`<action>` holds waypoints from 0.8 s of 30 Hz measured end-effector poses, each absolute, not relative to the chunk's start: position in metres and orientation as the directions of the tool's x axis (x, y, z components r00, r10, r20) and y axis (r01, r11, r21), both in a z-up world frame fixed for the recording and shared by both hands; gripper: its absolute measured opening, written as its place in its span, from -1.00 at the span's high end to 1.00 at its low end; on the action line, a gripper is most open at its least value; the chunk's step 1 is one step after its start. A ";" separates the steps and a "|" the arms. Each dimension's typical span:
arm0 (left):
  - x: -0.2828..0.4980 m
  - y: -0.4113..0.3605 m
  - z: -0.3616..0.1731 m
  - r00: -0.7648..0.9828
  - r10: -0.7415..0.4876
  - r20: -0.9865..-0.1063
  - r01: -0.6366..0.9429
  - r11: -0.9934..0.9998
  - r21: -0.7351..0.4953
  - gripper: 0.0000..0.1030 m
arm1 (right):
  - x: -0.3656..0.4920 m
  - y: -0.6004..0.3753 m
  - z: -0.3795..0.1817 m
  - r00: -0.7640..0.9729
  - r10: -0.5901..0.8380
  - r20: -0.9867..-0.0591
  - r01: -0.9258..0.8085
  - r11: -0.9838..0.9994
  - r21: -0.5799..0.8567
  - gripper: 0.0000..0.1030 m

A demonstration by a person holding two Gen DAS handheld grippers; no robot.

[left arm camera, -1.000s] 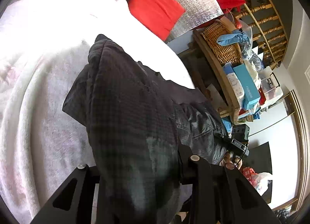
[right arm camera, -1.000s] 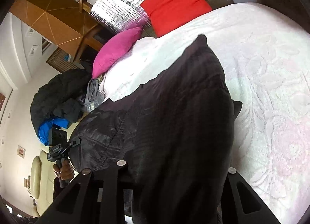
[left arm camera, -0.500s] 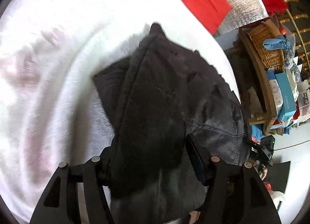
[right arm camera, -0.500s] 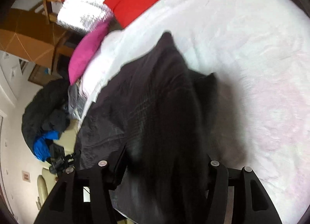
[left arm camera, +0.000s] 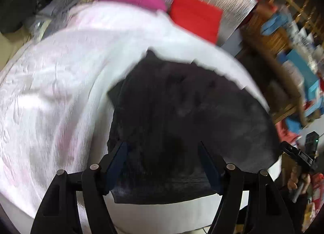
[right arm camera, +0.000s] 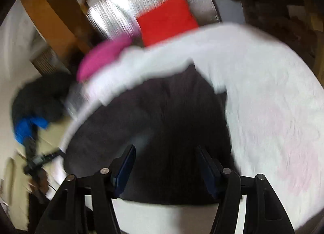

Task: Fold large clothes
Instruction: 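Press the folded jacket flat on the bed and open both tools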

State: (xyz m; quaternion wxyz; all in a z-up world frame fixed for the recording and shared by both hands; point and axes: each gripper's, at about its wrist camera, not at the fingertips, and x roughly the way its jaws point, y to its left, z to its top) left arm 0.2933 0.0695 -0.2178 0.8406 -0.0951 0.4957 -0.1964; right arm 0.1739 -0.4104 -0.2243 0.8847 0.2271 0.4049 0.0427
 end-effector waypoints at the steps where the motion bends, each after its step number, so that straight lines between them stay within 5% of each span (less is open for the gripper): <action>1: 0.296 0.066 -0.223 0.420 -0.409 -0.810 0.232 0.911 -0.340 -0.41 | 0.177 -0.410 -0.236 0.638 0.241 -0.732 0.147 0.894 0.423 -0.24; 6: 0.292 0.053 -0.224 0.445 -0.290 -0.847 0.228 0.952 -0.207 -0.42 | 0.178 -0.411 -0.239 0.615 0.217 -0.758 0.194 0.890 0.412 -0.21; 16: 0.243 -0.005 -0.198 0.614 -0.105 -0.783 0.162 0.987 -0.006 -0.53 | 0.174 -0.330 -0.198 0.688 0.225 -0.690 0.035 0.939 0.341 -0.21; 24: 0.245 -0.038 -0.228 0.643 0.097 -0.760 0.075 0.979 0.189 -0.57 | 0.196 -0.275 -0.249 0.593 0.123 -0.795 0.062 0.978 0.197 -0.10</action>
